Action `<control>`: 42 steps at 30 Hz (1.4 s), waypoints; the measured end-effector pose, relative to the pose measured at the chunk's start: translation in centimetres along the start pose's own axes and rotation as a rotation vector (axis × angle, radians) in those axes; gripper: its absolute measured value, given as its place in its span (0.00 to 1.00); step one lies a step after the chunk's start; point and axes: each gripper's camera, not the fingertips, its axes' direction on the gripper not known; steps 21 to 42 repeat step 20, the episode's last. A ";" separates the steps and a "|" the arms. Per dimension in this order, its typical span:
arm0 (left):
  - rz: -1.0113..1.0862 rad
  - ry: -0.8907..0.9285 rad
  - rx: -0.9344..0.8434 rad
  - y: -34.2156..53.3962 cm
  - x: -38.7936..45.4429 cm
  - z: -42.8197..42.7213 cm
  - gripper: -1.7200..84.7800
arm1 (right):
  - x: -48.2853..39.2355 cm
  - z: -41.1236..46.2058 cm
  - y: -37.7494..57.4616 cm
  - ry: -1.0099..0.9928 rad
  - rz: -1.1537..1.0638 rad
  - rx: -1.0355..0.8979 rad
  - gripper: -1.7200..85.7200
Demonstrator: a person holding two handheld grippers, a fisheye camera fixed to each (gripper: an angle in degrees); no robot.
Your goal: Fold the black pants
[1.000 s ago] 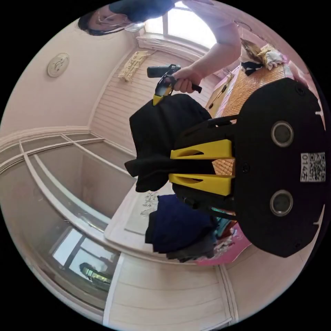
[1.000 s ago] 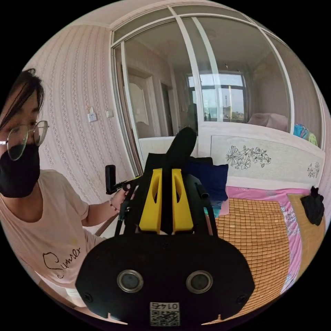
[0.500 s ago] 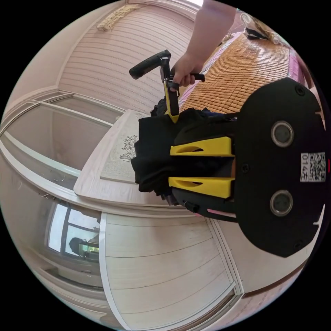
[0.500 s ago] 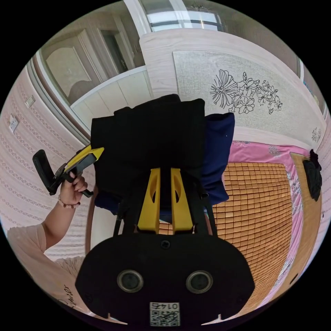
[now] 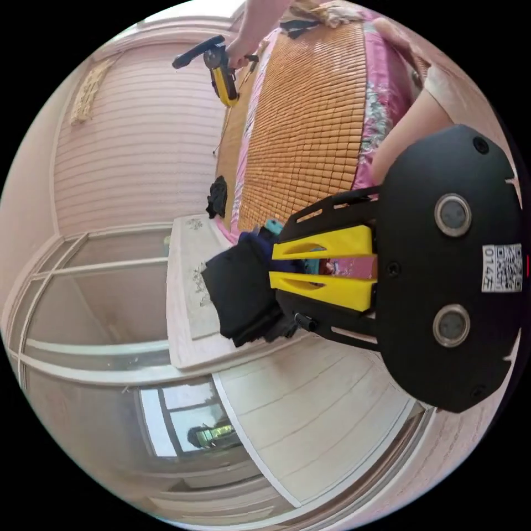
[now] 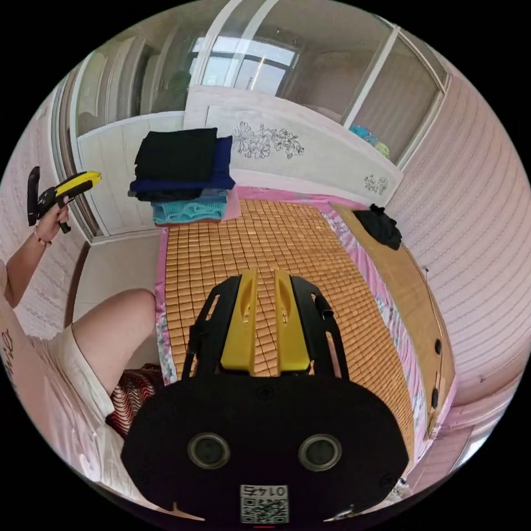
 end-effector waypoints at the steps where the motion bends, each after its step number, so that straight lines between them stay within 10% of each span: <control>1: 0.100 0.022 0.028 -0.4 3.8 -0.2 0.06 | 1.1 -1.3 5.0 0.037 0.078 -0.050 0.08; 16: 0.545 1.175 -0.042 -4.8 42.8 -1.3 0.10 | 4.7 -22.6 42.7 0.304 1.137 -0.098 0.10; 42: 0.698 1.268 -0.089 -4.6 50.7 -0.9 0.10 | 5.3 -26.3 47.5 0.373 1.247 -0.107 0.11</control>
